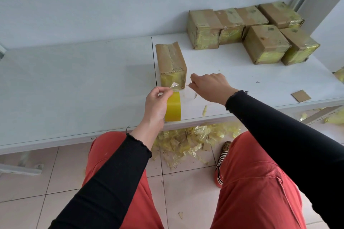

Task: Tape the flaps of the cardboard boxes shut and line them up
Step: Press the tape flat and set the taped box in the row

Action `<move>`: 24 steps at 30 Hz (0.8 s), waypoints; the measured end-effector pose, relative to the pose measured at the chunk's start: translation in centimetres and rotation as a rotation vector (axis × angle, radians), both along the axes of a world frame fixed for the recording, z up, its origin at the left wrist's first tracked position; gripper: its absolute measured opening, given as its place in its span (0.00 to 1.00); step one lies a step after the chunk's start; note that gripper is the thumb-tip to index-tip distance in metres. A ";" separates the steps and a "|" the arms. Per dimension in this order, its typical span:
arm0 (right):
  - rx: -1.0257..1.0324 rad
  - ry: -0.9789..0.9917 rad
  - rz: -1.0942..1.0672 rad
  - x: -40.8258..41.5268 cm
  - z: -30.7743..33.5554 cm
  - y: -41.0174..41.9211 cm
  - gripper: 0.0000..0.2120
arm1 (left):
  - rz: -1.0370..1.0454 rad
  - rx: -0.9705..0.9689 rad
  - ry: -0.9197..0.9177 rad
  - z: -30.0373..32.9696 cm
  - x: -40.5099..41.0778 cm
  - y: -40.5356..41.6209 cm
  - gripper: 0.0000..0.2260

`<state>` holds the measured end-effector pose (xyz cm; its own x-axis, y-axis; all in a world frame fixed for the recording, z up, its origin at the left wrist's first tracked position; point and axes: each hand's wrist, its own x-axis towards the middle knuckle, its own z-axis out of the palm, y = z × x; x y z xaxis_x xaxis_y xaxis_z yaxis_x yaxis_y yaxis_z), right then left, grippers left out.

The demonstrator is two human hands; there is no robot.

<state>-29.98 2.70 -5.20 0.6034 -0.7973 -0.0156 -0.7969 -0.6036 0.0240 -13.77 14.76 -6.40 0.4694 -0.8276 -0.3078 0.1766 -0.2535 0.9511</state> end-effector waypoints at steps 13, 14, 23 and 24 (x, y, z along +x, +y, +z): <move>0.097 -0.238 0.048 2.1 2.8 0.8 0.20 | -0.211 0.048 -0.230 0.5 1.4 1.0 0.06; 0.145 -0.290 0.057 1.9 3.1 0.7 0.21 | -0.225 0.017 -0.242 0.7 1.3 1.4 0.05; 0.660 -1.032 -0.173 -2.0 4.2 4.6 0.08 | -0.417 -0.287 -0.249 2.9 -0.4 2.9 0.03; 0.735 -1.060 -0.164 -2.2 4.3 5.2 0.13 | -0.423 -0.289 -0.243 2.9 -0.7 2.7 0.03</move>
<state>-32.22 7.90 -0.91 0.4876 -0.8713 -0.0562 -0.2894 -0.1006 -0.9519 -14.45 17.50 -3.46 0.1076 -0.9936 0.0345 -0.1164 0.0219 0.9930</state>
